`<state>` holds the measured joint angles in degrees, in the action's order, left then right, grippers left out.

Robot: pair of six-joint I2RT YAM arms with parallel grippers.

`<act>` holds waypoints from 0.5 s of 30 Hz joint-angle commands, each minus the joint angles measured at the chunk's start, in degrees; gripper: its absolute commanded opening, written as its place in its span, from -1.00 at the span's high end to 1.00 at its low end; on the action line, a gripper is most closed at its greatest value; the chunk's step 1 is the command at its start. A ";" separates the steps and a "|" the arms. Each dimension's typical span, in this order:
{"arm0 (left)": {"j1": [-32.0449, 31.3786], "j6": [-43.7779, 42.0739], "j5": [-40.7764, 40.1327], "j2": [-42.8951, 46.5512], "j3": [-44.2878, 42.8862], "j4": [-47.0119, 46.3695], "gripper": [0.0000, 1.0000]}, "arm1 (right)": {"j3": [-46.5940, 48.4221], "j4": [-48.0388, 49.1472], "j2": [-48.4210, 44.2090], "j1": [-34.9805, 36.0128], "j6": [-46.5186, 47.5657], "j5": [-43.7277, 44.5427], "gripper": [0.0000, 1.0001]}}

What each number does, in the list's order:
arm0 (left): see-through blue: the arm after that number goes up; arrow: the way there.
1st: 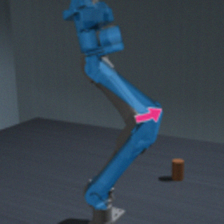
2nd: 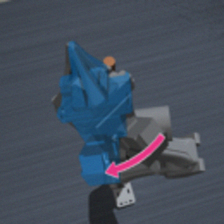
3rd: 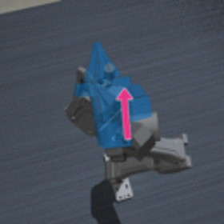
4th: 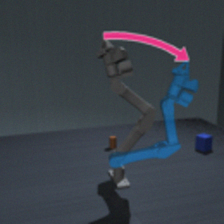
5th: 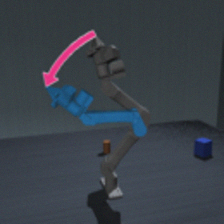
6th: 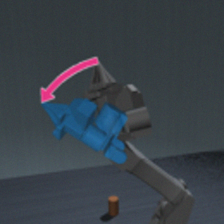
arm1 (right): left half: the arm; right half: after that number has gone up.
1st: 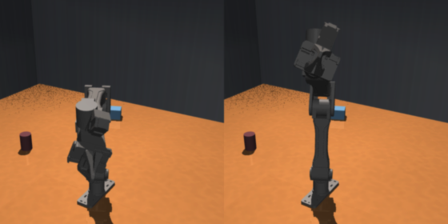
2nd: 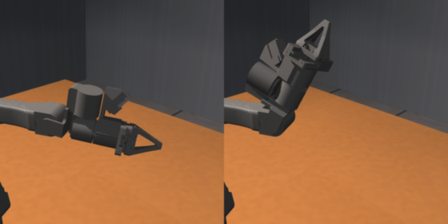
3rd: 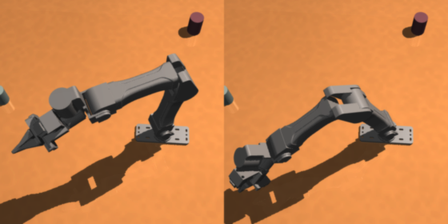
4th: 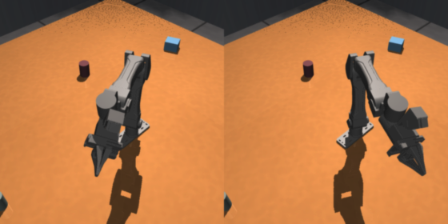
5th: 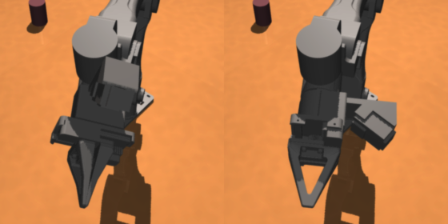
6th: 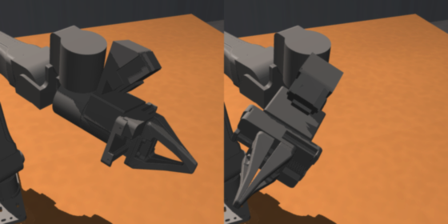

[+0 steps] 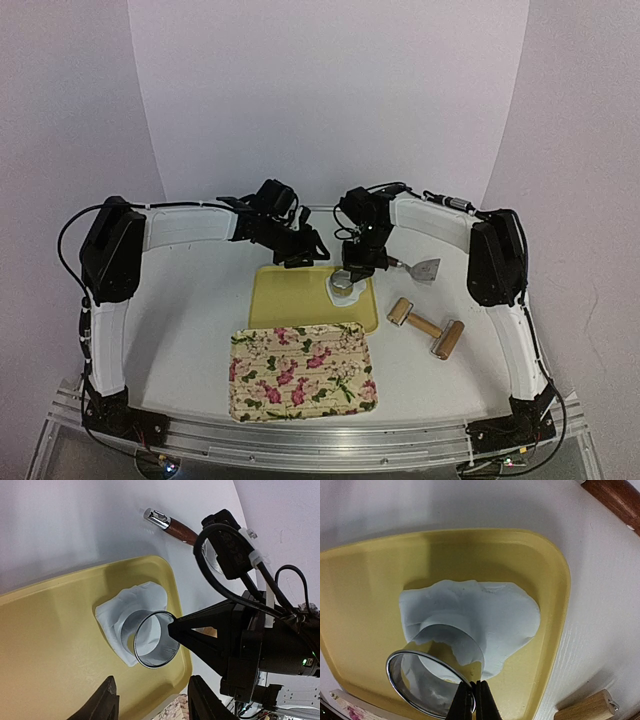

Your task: Roll out the dumpling wrappers from the dough

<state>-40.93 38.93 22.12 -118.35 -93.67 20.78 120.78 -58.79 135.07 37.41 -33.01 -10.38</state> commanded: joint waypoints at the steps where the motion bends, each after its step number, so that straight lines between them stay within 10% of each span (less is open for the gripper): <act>1: -0.38 -1.52 -0.15 -1.82 -4.11 0.79 0.08 | 2.61 -1.07 1.62 0.29 0.18 1.97 1.00; 15: -0.77 -3.23 -0.52 -5.87 -6.60 2.68 0.15 | 1.23 -1.06 3.04 0.33 0.27 2.19 1.00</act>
<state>-41.32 37.28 21.89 -122.65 -97.63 22.17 120.90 -58.83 136.71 37.43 -33.01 -9.69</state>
